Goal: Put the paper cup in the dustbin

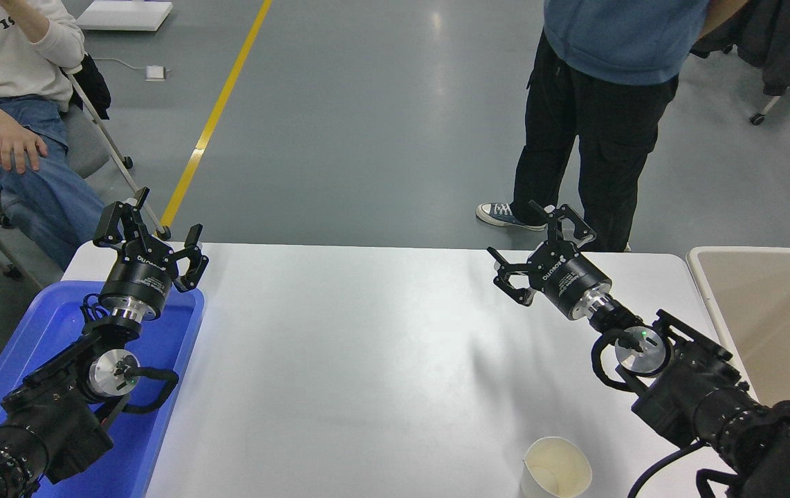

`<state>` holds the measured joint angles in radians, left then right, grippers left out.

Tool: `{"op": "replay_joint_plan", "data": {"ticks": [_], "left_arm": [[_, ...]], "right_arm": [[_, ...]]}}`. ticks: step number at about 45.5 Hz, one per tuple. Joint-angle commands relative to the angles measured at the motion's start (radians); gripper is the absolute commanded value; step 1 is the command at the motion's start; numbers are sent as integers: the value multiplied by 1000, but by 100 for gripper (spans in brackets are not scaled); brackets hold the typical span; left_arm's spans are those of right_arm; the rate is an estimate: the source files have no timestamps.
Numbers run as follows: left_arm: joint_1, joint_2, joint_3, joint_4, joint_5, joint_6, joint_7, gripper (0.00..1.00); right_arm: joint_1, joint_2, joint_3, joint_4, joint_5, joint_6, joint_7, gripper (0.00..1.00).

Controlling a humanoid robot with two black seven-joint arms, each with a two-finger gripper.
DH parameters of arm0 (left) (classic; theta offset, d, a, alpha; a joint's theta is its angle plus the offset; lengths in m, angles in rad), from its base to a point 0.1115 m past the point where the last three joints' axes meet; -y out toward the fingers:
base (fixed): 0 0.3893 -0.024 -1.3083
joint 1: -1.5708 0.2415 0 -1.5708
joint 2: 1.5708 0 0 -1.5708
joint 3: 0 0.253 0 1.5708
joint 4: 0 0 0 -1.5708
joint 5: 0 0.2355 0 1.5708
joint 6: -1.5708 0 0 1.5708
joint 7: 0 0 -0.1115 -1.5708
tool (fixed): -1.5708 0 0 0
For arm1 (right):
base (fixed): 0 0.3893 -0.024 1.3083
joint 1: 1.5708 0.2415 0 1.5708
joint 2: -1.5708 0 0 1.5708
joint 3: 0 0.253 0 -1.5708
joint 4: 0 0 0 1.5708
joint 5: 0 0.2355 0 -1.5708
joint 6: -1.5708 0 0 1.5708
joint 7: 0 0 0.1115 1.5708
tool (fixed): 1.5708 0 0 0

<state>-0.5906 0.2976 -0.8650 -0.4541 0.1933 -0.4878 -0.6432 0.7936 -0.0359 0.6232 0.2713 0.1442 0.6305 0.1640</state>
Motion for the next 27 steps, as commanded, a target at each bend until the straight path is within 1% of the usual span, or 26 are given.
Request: {"op": "replay_joint_plan", "data": {"ticks": [1,13,16,19,22,27], "left_arm": [[0,0,1,0,0,0,0,100],[0,0,1,0,0,0,0,100],[0,0,1,0,0,0,0,100],[0,0,0,0,0,0,0,100],[0,0,1,0,0,0,0,100],[0,0,1,0,0,0,0,100]], "right_arm": [[3,4,1,0,0,0,0,100],[16,4,0,6,0,0,0,100],[16,-4,0,34,0,0,0,100],[13,-19,-2,83,0,0,0,100],[7,-62,0,159,0,-2,0,100],[-7,-168,-3,359,-6,-5,-1,100]]}}
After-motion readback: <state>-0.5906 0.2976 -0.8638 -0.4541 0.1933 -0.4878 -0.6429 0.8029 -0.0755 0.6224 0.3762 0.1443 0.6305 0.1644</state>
